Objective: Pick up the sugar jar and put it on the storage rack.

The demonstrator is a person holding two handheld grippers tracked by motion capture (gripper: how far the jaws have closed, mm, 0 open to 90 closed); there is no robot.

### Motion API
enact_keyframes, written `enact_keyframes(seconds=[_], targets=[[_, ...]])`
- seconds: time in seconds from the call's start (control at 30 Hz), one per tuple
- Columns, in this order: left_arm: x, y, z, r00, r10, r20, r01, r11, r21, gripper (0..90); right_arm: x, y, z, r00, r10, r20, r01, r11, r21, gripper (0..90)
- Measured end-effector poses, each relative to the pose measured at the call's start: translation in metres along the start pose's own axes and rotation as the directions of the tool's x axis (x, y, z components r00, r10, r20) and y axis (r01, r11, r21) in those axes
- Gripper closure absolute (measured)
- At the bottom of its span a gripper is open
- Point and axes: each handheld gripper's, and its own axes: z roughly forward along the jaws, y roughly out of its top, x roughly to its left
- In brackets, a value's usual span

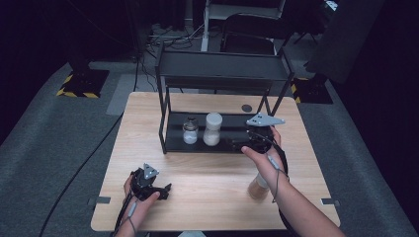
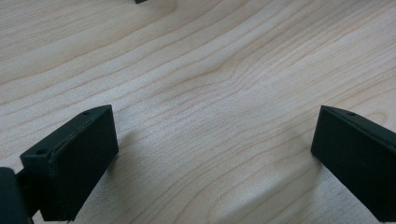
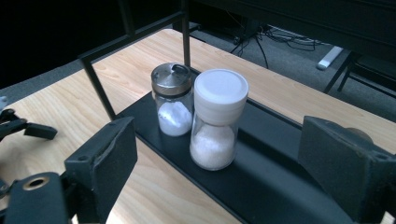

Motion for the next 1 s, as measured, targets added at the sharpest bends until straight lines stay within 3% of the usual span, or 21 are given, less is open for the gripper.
enact_keyframes(seconds=[0.3, 1.0], targets=[[0.000, 0.000, 0.000, 1.0000, 0.000, 0.000, 0.000, 1.0000, 0.000, 0.0, 0.001, -0.012, -0.028, 1.0000, -0.001, -0.004, 0.001, 1.000, -0.008, 11.9], [-0.001, 0.001, 0.001, 1.0000, -0.005, -0.005, 0.005, 1.0000, -0.001, 0.0, 0.001, -0.049, -0.071, 0.9995, 0.030, 0.007, -0.030, 0.999, 0.021, 11.1]])
